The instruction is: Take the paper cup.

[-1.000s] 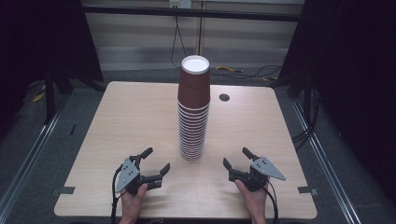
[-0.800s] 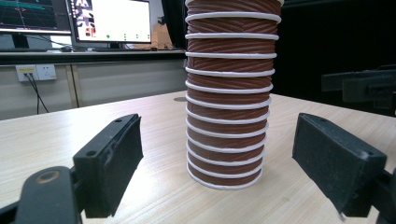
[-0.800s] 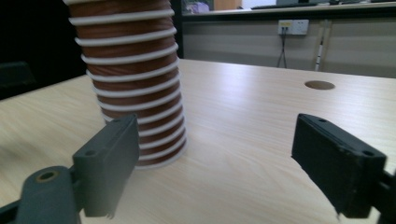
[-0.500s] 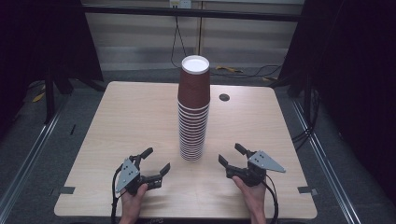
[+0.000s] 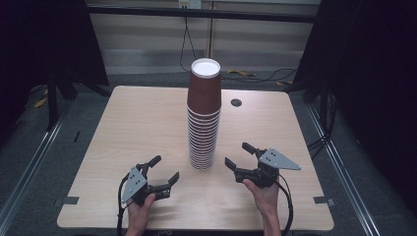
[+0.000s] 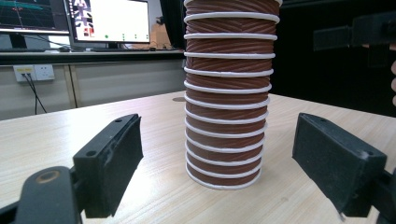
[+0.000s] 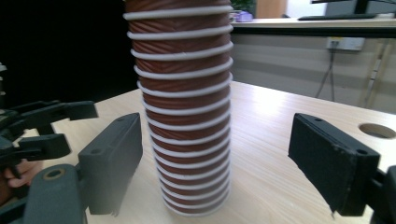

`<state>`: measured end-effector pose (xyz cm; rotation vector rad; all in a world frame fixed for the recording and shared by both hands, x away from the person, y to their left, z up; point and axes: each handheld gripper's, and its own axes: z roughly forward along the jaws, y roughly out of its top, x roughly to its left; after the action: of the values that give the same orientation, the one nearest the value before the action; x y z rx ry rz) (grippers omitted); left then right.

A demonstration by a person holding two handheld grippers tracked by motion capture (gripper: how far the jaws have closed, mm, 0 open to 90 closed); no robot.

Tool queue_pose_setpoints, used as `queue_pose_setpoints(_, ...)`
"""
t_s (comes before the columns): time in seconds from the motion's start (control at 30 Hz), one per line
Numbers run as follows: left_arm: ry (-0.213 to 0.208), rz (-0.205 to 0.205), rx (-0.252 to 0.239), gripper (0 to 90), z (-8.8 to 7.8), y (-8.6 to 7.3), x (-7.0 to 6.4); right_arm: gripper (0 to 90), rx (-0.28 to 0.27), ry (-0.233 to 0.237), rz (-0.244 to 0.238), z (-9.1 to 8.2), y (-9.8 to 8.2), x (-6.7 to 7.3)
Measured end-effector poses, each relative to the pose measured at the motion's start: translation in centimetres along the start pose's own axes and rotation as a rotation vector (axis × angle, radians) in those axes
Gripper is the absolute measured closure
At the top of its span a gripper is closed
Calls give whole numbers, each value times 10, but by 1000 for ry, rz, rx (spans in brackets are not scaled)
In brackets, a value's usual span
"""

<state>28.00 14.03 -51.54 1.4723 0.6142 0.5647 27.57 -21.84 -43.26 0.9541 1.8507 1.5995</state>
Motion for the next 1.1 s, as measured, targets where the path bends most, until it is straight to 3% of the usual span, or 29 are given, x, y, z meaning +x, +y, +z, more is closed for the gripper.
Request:
queue_pose_setpoints(0.4, -5, 1, 1, 158, 0, 0, 0, 223, 19, 54, -11, 5, 32, 1)
queue_pose_setpoints(0.63, -5, 1, 0, 158, 0, 0, 0, 219, -5, 78, -11, 7, 48, 1)
queue_pose_setpoints(0.7, -5, 1, 0, 157, 0, 0, 0, 270, -9, 107, -19, 7, 56, -1)
queue_pose_setpoints(1.03, -5, 1, 0, 158, 0, 0, 0, 250, -11, 115, -49, 11, 80, -2)
queue_pose_setpoints(1.1, -5, 1, 1, 158, 0, 0, 0, 246, -15, 155, -40, 15, 88, -4)
